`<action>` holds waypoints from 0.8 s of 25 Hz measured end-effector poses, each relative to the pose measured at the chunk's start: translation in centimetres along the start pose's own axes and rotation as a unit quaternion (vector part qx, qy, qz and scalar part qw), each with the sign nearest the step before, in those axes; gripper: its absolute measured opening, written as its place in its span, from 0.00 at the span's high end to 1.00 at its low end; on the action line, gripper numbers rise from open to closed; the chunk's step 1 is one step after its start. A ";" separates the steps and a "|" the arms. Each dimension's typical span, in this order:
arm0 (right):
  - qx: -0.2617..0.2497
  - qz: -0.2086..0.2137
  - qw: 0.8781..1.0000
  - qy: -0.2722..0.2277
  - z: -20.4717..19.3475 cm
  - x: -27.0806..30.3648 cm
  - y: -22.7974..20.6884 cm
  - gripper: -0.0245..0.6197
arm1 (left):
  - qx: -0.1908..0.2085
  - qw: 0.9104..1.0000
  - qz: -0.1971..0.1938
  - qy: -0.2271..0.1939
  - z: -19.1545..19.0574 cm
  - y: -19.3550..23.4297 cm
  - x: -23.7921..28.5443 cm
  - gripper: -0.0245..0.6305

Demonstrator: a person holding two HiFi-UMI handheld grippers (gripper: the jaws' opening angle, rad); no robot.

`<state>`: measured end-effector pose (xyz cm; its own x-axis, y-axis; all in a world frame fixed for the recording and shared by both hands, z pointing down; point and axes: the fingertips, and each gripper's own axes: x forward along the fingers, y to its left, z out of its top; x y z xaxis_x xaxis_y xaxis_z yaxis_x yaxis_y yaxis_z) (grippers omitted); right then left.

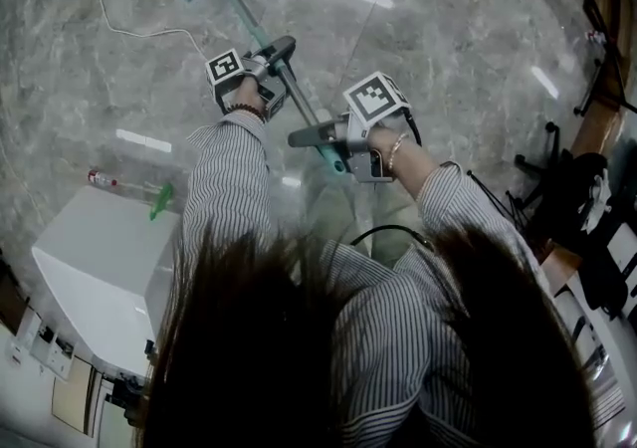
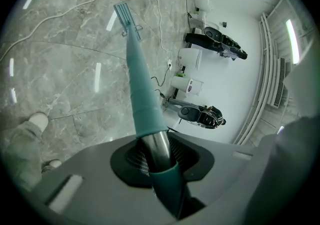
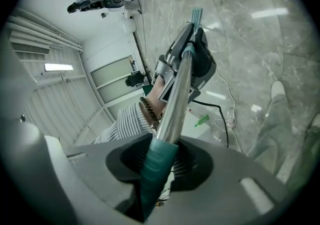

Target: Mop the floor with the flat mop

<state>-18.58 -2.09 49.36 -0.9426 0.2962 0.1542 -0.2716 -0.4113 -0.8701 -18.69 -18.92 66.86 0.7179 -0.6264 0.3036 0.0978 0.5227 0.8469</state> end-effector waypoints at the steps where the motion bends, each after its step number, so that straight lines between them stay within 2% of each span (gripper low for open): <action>1: 0.003 -0.003 1.000 0.000 -0.1 0.0 -0.2 0.80 | -0.004 1.000 -0.001 -0.003 -0.2 0.0 -0.1 0.83; 6: 0.010 -0.004 1.000 -0.007 -0.1 -0.1 -0.3 0.81 | -0.018 1.000 -0.011 -0.012 -0.5 -0.7 0.0 0.84; 20: 0.019 -0.016 1.000 -0.013 -1.5 -0.2 -1.4 0.83 | -0.015 1.000 -0.011 0.007 -2.0 0.3 -0.6 0.84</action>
<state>-17.75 -0.23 49.85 -0.9383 0.2867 0.1936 -0.3074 -0.4341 -0.8468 -17.67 -17.22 66.08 0.7245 -0.6305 0.2785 0.1340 0.5252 0.8404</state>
